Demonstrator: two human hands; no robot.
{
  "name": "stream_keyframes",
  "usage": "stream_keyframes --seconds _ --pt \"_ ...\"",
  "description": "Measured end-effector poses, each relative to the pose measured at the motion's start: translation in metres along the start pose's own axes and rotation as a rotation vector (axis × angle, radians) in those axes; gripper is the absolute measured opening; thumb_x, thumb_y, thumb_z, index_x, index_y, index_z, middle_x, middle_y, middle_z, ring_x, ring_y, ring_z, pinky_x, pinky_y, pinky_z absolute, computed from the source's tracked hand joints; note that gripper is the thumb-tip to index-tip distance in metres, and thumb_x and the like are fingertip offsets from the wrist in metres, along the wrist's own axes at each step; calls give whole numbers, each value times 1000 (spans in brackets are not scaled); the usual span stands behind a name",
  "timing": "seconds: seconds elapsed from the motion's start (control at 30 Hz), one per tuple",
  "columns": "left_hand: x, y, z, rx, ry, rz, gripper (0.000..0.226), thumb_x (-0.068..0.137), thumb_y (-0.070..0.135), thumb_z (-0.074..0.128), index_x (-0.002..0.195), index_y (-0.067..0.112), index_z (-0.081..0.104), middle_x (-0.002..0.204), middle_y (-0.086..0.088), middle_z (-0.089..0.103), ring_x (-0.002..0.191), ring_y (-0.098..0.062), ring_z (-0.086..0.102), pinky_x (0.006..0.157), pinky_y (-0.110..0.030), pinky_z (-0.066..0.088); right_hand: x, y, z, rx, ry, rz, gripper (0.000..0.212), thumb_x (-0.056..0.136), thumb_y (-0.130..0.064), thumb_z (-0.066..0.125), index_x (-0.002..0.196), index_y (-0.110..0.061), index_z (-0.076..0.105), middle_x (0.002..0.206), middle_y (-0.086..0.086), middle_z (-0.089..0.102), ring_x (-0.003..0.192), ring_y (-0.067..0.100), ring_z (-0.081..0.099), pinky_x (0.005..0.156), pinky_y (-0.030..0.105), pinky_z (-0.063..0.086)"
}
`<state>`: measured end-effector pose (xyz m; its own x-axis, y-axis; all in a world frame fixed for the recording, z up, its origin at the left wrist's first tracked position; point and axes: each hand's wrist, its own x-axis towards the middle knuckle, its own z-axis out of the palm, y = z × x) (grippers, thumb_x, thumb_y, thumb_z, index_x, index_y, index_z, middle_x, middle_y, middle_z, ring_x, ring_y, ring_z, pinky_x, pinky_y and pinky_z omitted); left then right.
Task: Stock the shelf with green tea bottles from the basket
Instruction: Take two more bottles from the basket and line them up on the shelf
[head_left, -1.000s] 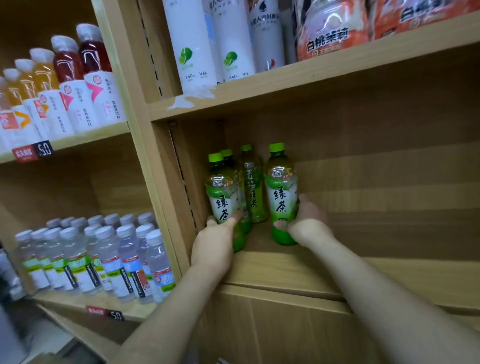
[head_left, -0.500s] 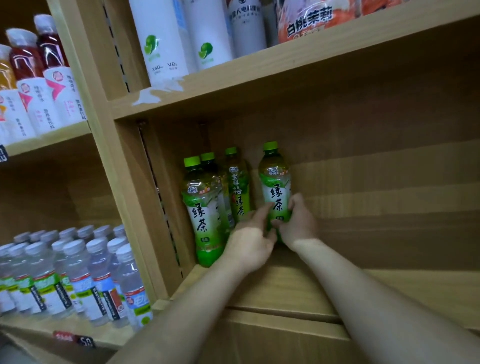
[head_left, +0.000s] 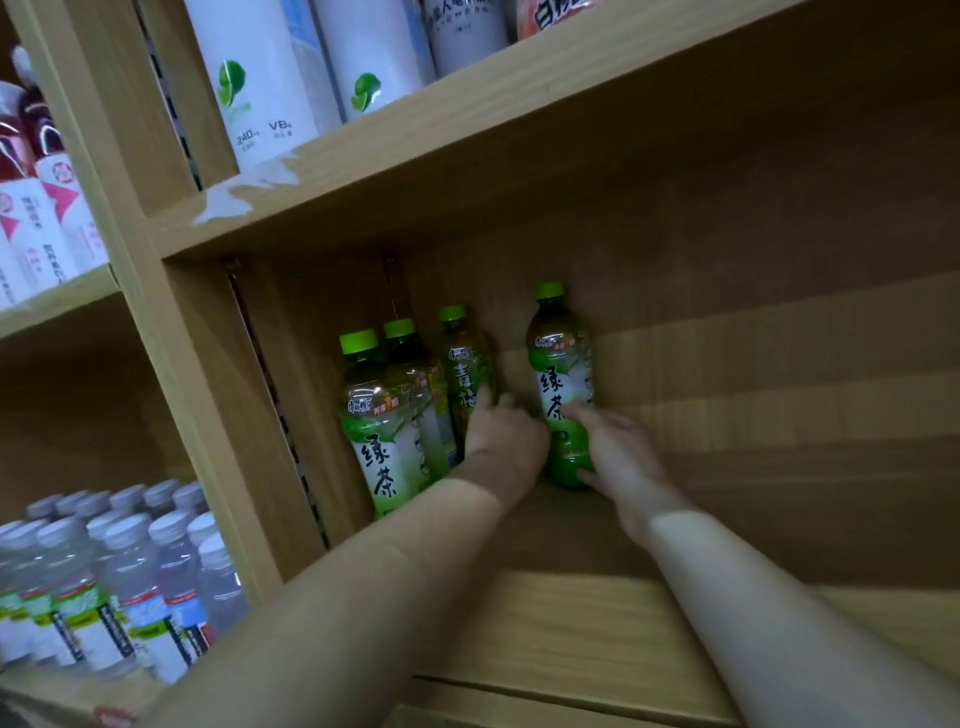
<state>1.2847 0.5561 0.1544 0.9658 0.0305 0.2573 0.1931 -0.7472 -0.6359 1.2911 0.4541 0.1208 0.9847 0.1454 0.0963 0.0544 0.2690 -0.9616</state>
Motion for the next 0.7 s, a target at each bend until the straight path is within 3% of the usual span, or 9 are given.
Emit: stream_keyframes --seconds 0.1,0.27,0.33,0.43,0.5,0.6,0.63,0.7 --pt "7 -1 20 304 -138 113 53 97 35 44 147 20 32 156 -10 26 146 -33 11 113 -58 -6 -3 -3 1 -40 -18 2 38 97 -41 49 120 -16 65 113 -1 52 115 21 50 108 44 39" --pt "7 9 34 370 -146 102 57 100 38 34 151 17 20 158 -16 15 146 -35 6 111 -60 -10 -5 -5 0 -55 -24 -7 41 97 -48 40 111 -22 68 112 -1 55 112 20 51 107 44 39" --pt "0 8 27 278 -64 87 55 101 35 29 151 14 18 157 -16 18 146 -34 9 113 -58 -7 -5 -5 0 -44 -33 -14 41 98 -48 39 114 -22 67 110 -3 55 107 18 51 107 41 39" --pt "-16 2 16 142 108 28 49 99 29 34 144 11 32 148 -14 33 139 -32 20 111 -56 13 -5 -5 -1 -32 -53 -36 42 99 -46 38 120 -22 65 112 -5 52 104 14 47 104 36 39" --pt "-27 -3 13 -7 111 -27 48 94 28 44 139 13 37 143 -14 36 135 -32 24 105 -51 25 -7 -6 -1 -43 -65 -55 43 99 -46 37 122 -23 64 112 -6 49 104 13 45 102 36 37" --pt "-50 0 7 -684 73 -167 53 90 28 50 140 16 36 138 -13 48 128 -33 39 100 -41 39 -8 -8 -1 -93 -87 -67 43 98 -49 37 122 -25 63 114 -5 50 107 13 45 103 35 36" --pt "-63 4 5 -919 56 -192 53 91 29 50 142 19 36 136 -12 53 126 -33 45 99 -38 42 -9 -9 0 -105 -88 -87 40 97 -50 39 118 -28 66 113 -4 53 107 14 47 102 35 37" --pt "-97 14 6 -1126 90 -194 49 93 29 49 140 23 39 131 -9 59 122 -30 53 97 -35 45 -8 -8 1 -211 25 -208 31 91 -54 46 94 -35 70 109 0 60 106 20 53 99 34 40"
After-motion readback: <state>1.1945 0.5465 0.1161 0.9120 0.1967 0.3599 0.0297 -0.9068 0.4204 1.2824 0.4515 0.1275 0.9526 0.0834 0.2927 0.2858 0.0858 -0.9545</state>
